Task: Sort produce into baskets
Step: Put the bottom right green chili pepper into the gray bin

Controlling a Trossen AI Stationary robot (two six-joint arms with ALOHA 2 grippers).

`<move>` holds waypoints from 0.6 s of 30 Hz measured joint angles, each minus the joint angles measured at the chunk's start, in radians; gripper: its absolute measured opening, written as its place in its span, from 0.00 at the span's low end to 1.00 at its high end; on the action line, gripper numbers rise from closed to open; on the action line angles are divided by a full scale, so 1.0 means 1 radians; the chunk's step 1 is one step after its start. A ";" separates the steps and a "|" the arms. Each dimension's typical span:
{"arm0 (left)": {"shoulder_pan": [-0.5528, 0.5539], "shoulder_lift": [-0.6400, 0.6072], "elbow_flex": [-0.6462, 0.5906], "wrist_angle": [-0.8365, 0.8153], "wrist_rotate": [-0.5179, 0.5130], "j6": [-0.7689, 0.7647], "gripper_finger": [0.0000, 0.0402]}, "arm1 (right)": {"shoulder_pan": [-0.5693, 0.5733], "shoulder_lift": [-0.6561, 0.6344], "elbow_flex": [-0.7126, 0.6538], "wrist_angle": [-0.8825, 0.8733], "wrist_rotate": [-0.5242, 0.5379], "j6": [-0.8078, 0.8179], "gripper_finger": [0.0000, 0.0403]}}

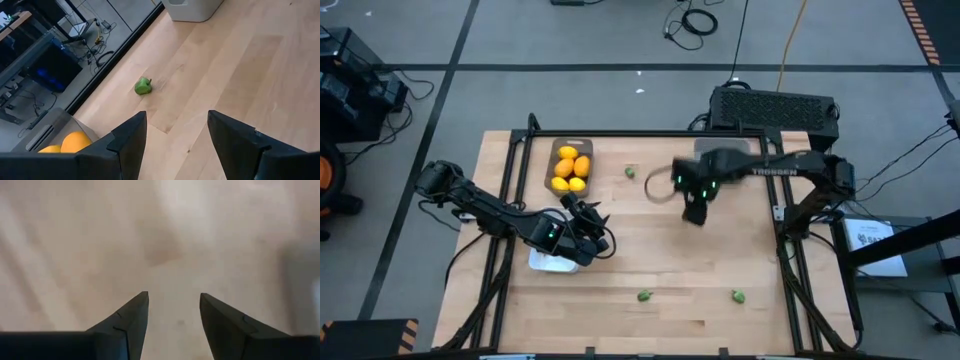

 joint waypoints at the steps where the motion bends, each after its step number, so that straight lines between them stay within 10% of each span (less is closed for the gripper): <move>1: 0.000 0.000 0.000 0.001 0.000 0.000 0.54 | 0.045 0.000 0.000 0.009 0.000 0.005 0.42; 18: 0.000 0.000 0.000 0.038 -0.001 0.010 0.54 | 0.696 0.000 0.000 -0.166 0.134 0.794 0.42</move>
